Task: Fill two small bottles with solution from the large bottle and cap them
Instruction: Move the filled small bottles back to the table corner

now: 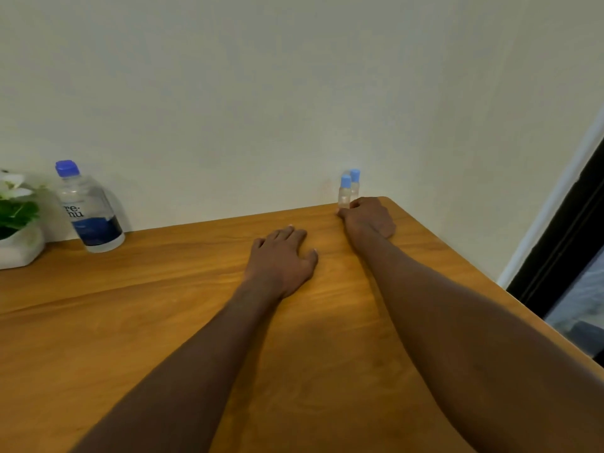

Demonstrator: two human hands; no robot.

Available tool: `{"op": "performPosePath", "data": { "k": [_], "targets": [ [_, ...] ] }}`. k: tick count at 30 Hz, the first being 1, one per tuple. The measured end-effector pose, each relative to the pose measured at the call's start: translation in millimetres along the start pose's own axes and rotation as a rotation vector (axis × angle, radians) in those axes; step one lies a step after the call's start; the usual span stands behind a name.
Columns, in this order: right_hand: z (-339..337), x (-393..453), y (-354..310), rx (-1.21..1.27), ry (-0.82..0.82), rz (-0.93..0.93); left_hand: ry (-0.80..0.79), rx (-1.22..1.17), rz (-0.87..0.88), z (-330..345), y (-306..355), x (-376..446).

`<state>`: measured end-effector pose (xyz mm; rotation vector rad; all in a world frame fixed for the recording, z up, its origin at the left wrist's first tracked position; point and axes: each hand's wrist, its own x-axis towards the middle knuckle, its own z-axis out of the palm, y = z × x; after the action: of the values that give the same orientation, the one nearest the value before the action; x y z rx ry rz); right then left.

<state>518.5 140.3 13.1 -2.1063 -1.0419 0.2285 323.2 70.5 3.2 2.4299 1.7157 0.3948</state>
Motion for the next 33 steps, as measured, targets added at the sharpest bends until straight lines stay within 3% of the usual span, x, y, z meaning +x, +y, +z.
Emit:
{"op": "performPosePath", "data": {
  "k": [33],
  "targets": [
    [9,9,-5,-0.043,0.034,-0.034,0.022,-0.044,0.010,0,-4,1]
  ]
}}
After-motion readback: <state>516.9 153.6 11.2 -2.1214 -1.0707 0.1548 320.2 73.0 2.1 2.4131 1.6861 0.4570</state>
